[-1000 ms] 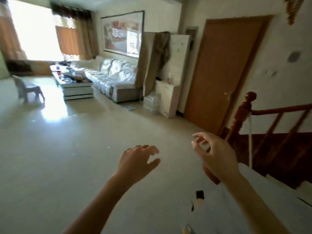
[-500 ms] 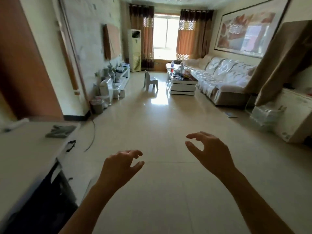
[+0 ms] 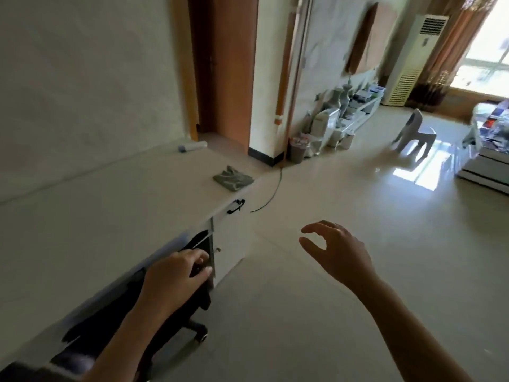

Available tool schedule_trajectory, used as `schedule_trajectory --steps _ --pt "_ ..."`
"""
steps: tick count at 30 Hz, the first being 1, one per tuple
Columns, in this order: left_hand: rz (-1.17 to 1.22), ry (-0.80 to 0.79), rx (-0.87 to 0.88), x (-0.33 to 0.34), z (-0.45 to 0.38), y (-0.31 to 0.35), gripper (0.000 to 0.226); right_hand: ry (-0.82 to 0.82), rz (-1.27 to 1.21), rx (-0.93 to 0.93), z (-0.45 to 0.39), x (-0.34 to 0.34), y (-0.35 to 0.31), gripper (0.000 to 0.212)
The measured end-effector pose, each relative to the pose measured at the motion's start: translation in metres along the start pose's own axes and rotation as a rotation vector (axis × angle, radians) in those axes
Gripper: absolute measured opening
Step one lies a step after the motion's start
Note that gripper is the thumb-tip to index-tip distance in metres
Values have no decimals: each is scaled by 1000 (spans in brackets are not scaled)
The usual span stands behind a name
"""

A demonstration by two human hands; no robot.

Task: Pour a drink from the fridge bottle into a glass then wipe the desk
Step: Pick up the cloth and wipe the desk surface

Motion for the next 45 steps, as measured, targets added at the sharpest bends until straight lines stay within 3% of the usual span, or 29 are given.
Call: schedule_trajectory --steps 6,15,25,33,41,45 --pt "71 45 -231 8 -23 -35 31 -176 52 -198 -109 44 -2 30" --pt "95 101 -515 4 -61 -133 29 -357 61 -364 -267 135 -66 44" --pt "111 84 -617 7 -148 -210 27 -498 106 -300 -418 224 -82 53" --pt "174 -11 -687 38 -206 -231 29 -555 150 -240 -509 282 -50 66" --pt "213 17 -819 42 -233 -243 29 -669 206 -104 -583 336 -3 75" --pt "215 24 -887 45 -226 -250 29 -589 386 -97 -581 352 0 58"
Point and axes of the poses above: each hand's wrist, its own z-axis away from the middle knuckle, its own x-axis out of the palm, y = z × x, the point moved 7 cm from there along -z, towards the middle knuckle, and after that the axes turned 11 degrees about -y, right-handed, at the moved point
